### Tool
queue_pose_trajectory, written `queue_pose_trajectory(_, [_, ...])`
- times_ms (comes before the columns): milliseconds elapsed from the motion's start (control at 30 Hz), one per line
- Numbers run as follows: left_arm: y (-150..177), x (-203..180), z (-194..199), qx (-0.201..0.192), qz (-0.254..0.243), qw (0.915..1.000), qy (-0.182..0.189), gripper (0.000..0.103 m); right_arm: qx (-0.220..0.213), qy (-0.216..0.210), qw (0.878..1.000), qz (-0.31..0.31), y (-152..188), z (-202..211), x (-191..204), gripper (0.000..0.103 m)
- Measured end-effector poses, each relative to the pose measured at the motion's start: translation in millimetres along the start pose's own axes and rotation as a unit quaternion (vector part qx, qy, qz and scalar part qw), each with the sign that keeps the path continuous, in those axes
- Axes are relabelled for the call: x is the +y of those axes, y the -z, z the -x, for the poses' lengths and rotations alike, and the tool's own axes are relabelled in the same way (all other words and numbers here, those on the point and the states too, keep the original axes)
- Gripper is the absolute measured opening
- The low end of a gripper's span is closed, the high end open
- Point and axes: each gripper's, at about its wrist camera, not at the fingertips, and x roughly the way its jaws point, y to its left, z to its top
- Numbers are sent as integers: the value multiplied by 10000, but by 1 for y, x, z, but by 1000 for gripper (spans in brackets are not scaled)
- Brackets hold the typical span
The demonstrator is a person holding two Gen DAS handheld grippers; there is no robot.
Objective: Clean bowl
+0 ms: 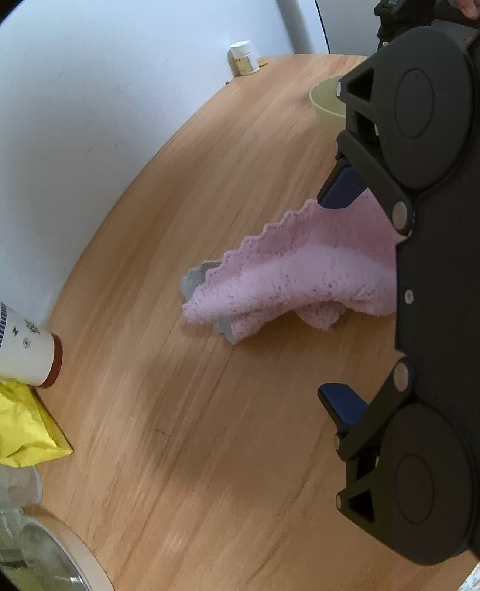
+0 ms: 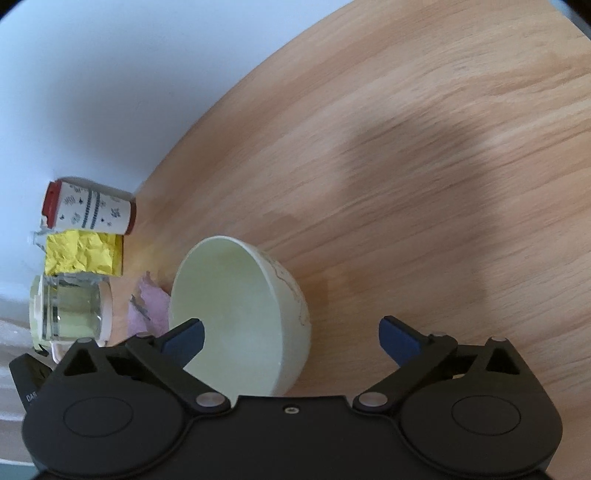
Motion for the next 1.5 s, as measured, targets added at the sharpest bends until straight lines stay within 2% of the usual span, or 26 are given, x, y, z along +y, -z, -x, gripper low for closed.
queue_pose_trajectory(167, [8,-9,8,-113,158,9997,-135,102,32,168,9994,301,-1,6,4,102])
queue_pose_trajectory(300, [15,-16,16,-156,292,9994,-71,102,1,332,9976,601,2,13,7,103])
queue_pose_trajectory(367, [18,-23,26,-341,241,9990,-135,102,218,363,9961,772,4,13,9,103])
queue_pose_trajectory(467, [23,-32,38,-487,93,9985,-210,102,248,541,9920,1115,8,16,12,103])
queue_pose_trajectory(533, [27,-36,43,-530,19,9984,-219,102,292,442,9921,1140,11,20,12,103])
queue_pose_trajectory(633, [33,-40,49,-572,-65,9981,-203,102,452,149,9954,826,12,24,6,103])
queue_pose_trajectory(800, [41,-48,61,-540,-433,9974,-178,102,183,303,9941,1029,26,35,16,103])
queue_pose_trajectory(933, [48,-58,73,-461,-1052,9932,-192,102,-123,459,9930,1084,38,48,30,103])
queue_pose_trajectory(1033, [52,-59,86,-442,-1152,9923,-103,102,-384,616,9911,1114,47,56,44,103])
queue_pose_trajectory(1167, [56,-66,112,-553,-1306,9899,89,102,-677,1182,9827,1258,63,67,66,103])
queue_pose_trajectory(1233, [58,-72,128,-656,-1411,9877,120,102,-756,1256,9811,1260,71,73,75,103])
queue_pose_trajectory(1367, [63,-87,162,-753,-1762,9815,-32,102,-907,1299,9778,1369,94,91,102,103])
queue_pose_trajectory(1500, [72,-94,186,-687,-1884,9796,-133,102,-964,1346,9771,1337,110,107,124,103])
